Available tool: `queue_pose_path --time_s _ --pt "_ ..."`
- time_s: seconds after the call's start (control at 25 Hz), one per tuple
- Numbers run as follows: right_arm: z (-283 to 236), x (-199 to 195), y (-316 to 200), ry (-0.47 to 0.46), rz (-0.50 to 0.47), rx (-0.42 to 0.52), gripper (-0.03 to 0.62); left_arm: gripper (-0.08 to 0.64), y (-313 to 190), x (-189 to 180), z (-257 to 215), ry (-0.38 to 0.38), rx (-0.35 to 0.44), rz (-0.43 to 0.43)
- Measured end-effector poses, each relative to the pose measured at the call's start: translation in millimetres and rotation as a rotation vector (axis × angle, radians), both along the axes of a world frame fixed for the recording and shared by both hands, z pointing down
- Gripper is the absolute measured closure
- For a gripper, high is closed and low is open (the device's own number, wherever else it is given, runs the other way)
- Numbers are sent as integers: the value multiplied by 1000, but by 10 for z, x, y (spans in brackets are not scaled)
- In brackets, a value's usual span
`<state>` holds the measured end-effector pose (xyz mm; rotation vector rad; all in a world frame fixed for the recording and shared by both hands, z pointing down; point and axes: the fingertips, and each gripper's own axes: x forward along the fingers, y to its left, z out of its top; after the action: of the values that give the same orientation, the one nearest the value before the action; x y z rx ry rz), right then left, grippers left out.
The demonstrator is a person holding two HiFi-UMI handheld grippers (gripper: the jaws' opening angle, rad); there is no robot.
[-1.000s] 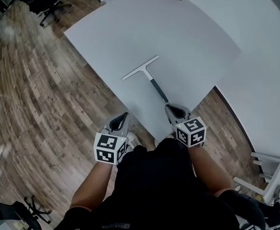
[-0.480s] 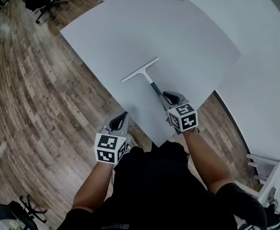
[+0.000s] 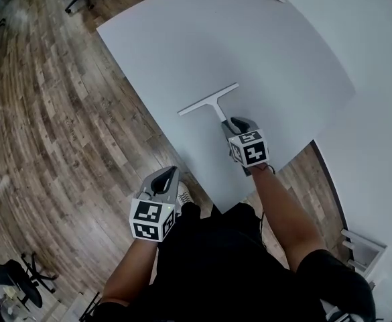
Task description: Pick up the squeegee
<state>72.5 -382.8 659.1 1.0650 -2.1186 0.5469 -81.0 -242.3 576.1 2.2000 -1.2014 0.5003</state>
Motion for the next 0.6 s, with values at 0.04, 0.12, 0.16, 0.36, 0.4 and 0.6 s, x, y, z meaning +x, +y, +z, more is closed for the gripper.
queue_pose_path --time_s 0.04,0.12,0.16,0.36,0.4,0.6 --pt "47 -14 -28 13 -7 -5 471 552 3 -2 19 -1 -6 -4" --pt "117 -58 -68 34 -16 -17 467 552 13 -25 33 2 -17 -11" --pt "143 -81 -82 43 -18 -25 465 552 20 -44 29 5 -22 -15" --pt "296 -124 -166 65 -18 -60 465 554 30 -99 60 3 -39 -31" --pt "338 -128 -178 68 -20 -69 465 554 31 -105 82 1 -42 -33" --pt "470 -169 -216 86 -28 -113 465 554 31 -166 126 0 -54 -45"
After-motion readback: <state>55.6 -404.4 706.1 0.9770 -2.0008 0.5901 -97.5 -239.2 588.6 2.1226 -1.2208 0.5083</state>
